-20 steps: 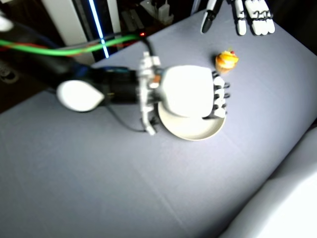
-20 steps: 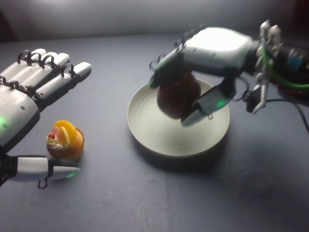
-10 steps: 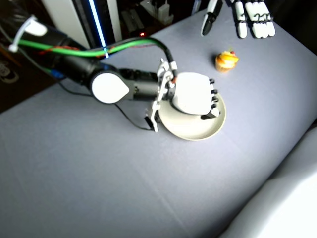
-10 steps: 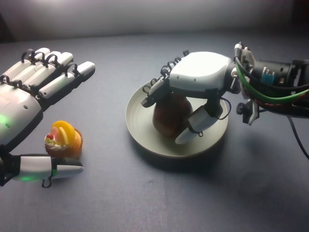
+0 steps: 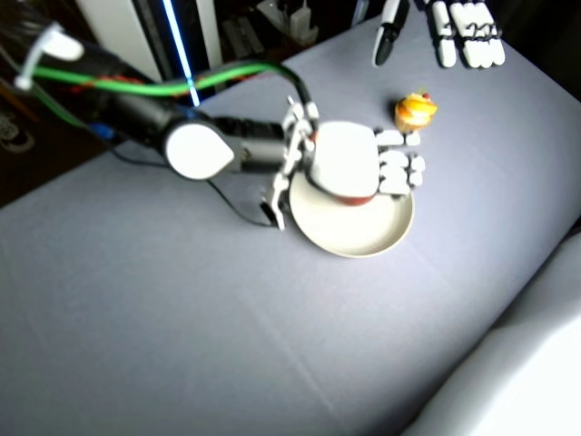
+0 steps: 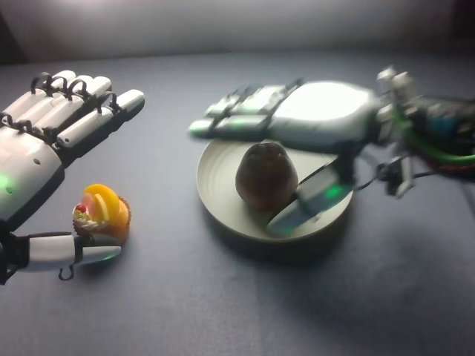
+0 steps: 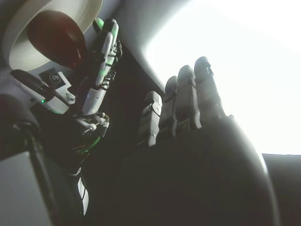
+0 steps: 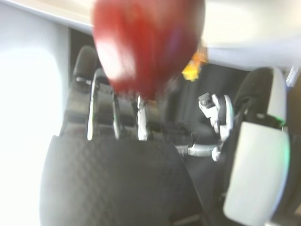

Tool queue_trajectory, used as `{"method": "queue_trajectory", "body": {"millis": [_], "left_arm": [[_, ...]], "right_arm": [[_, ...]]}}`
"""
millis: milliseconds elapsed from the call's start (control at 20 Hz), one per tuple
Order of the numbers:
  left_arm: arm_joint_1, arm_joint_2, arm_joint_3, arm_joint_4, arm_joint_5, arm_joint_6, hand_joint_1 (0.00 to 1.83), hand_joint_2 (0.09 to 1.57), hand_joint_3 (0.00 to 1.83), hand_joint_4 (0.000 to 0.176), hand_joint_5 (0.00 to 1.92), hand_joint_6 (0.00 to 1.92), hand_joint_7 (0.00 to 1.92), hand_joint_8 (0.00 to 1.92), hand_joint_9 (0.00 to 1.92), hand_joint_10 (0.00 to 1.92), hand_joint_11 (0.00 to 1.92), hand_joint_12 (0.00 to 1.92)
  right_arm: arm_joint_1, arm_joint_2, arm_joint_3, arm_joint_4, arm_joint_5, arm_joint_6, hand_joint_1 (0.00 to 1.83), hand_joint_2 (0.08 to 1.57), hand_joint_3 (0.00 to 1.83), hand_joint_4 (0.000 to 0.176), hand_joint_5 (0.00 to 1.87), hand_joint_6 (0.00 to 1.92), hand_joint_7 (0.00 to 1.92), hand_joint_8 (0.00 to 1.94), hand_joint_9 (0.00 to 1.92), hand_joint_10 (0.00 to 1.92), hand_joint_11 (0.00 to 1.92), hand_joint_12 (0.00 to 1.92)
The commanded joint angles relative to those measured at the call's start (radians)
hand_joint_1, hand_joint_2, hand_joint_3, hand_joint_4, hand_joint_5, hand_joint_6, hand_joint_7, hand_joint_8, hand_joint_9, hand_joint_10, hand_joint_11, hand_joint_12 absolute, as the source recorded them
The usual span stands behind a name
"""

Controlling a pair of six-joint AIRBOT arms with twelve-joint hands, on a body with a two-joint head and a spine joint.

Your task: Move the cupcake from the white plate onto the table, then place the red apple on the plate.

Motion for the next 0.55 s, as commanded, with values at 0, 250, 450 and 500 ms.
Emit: {"method": "queue_trajectory", "body": {"millis": [0, 250, 450, 500], "left_arm": [[-0.002, 0.001, -0.003, 0.012, -0.147, -0.013, 0.91, 0.89, 0.02, 0.175, 0.0, 0.0, 0.0, 0.0, 0.0, 0.0, 0.0, 0.0], [0.023, 0.031, -0.02, 0.005, -0.232, -0.031, 0.83, 0.88, 0.01, 0.176, 0.0, 0.0, 0.0, 0.0, 0.0, 0.0, 0.0, 0.0], [0.027, 0.031, -0.024, 0.014, -0.274, -0.062, 0.88, 0.83, 0.0, 0.176, 0.0, 0.0, 0.0, 0.0, 0.0, 0.0, 0.0, 0.0], [0.03, 0.031, -0.025, 0.017, -0.282, -0.071, 0.91, 0.87, 0.01, 0.176, 0.0, 0.0, 0.0, 0.0, 0.0, 0.0, 0.0, 0.0]], "right_arm": [[-0.015, 0.027, -0.012, 0.073, 0.144, -0.001, 0.77, 0.75, 0.0, 0.176, 0.0, 0.0, 0.0, 0.0, 0.01, 0.0, 0.02, 0.49], [-0.114, 0.194, -0.143, 0.354, 0.403, -0.152, 0.99, 0.79, 0.01, 0.13, 0.0, 0.0, 0.0, 0.0, 0.0, 0.0, 0.0, 0.0], [-0.277, 0.277, -0.23, 0.515, 0.637, -0.175, 0.71, 0.77, 0.0, 0.078, 0.0, 0.0, 0.0, 0.0, 0.0, 0.0, 0.0, 0.0], [-0.335, 0.29, -0.253, 0.566, 0.712, -0.175, 0.65, 0.77, 0.0, 0.165, 0.0, 0.0, 0.0, 0.0, 0.0, 0.0, 0.01, 0.0]]}}
